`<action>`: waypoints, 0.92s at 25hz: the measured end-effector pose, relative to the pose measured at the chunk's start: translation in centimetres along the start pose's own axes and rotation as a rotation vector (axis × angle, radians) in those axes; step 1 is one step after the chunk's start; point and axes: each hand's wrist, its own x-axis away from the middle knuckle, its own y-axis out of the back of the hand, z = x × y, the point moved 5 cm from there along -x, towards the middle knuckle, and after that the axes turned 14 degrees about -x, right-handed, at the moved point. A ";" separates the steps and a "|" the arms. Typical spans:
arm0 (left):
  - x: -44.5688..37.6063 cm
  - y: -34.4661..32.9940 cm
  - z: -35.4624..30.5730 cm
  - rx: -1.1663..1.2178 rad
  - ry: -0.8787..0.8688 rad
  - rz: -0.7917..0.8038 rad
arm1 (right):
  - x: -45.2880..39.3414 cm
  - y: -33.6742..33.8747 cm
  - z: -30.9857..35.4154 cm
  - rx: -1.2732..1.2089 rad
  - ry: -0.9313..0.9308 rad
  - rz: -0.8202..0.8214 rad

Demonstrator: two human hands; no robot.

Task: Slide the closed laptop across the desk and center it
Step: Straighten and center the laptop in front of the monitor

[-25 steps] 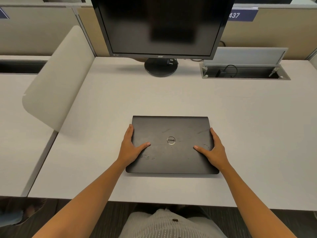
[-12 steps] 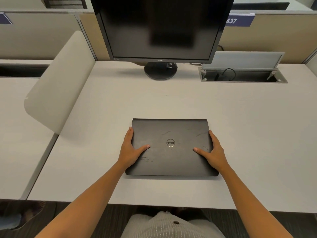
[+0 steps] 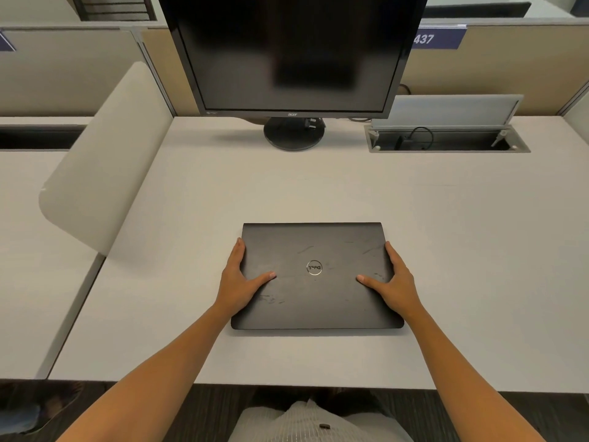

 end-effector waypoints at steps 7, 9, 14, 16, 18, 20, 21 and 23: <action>-0.6 0.2 -0.3 0.008 0.011 -0.003 | -1.1 -0.1 0.6 0.000 -0.012 0.013; -0.6 0.2 -0.4 0.010 0.011 -0.005 | -1.2 -0.1 0.6 -0.004 -0.007 0.012; -0.6 0.3 -0.5 0.008 0.005 -0.002 | -1.2 -0.1 0.6 -0.024 0.000 -0.002; -0.7 0.3 -0.5 0.000 0.001 0.003 | -1.0 -0.1 0.7 -0.023 0.000 -0.004; -0.7 0.2 -0.5 -0.014 -0.003 0.008 | -0.9 -0.1 0.7 -0.027 -0.006 -0.002; -0.6 0.2 -0.5 -0.027 -0.006 0.012 | -0.9 -0.1 0.7 -0.025 -0.010 -0.002; -0.7 0.2 -0.5 -0.030 -0.008 0.014 | -0.9 -0.1 0.7 -0.024 -0.013 -0.003; -0.8 0.1 -0.5 -0.037 -0.010 0.016 | -0.9 -0.1 0.6 -0.026 -0.021 -0.002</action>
